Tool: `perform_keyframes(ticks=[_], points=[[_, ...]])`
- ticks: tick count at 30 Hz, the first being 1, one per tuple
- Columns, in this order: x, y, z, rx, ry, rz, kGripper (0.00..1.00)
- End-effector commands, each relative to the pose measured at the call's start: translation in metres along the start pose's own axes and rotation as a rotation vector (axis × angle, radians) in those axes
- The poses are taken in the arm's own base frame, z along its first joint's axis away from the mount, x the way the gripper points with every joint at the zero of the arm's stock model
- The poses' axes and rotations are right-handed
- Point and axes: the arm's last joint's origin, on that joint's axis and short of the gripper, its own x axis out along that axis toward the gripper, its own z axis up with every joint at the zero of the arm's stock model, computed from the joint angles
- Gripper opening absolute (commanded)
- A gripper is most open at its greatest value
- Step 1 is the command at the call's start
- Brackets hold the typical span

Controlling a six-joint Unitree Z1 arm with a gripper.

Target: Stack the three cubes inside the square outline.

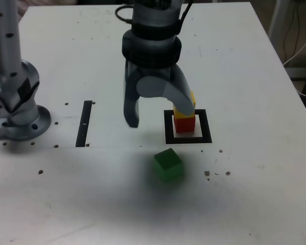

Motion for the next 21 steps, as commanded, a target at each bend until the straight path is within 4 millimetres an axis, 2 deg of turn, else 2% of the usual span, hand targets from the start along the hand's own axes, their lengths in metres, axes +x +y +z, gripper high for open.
perform_keyframes(ticks=[1,4,8,21], points=[[0.01,-0.018,-0.013,-0.057,0.034,-0.015,1.0],[0.02,-0.033,-0.017,-0.106,0.05,-0.03,1.0],[0.027,-0.045,-0.013,-0.139,0.043,-0.04,1.0],[0.055,-0.05,0.01,-0.219,0.028,-0.009,1.0]])
